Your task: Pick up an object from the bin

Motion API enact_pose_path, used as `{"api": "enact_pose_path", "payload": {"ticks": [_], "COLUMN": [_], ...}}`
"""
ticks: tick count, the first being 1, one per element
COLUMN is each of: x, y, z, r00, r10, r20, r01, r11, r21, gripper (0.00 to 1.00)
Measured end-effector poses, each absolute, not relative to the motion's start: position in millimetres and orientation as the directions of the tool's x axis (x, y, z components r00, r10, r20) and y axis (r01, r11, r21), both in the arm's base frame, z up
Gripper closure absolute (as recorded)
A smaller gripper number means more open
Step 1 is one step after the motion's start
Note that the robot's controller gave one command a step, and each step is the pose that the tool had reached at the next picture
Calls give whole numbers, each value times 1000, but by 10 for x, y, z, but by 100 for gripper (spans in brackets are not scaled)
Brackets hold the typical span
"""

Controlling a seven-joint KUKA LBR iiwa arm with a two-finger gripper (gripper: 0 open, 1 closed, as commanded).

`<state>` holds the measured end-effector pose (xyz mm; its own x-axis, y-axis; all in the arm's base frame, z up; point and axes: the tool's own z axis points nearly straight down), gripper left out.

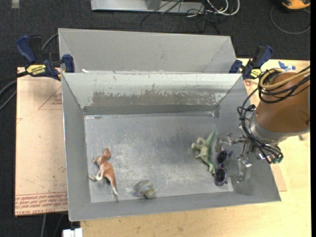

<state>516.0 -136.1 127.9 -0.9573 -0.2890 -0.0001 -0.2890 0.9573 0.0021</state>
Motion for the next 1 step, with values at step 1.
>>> {"api": "enact_pose_path", "payload": {"ticks": [1], "x": [5221], "y": [-1444], "z": [1235], "r00": [-553], "r10": [-833], "r20": [-1], "r01": [-833], "r11": [553], "r21": [7], "gripper": [0]}}
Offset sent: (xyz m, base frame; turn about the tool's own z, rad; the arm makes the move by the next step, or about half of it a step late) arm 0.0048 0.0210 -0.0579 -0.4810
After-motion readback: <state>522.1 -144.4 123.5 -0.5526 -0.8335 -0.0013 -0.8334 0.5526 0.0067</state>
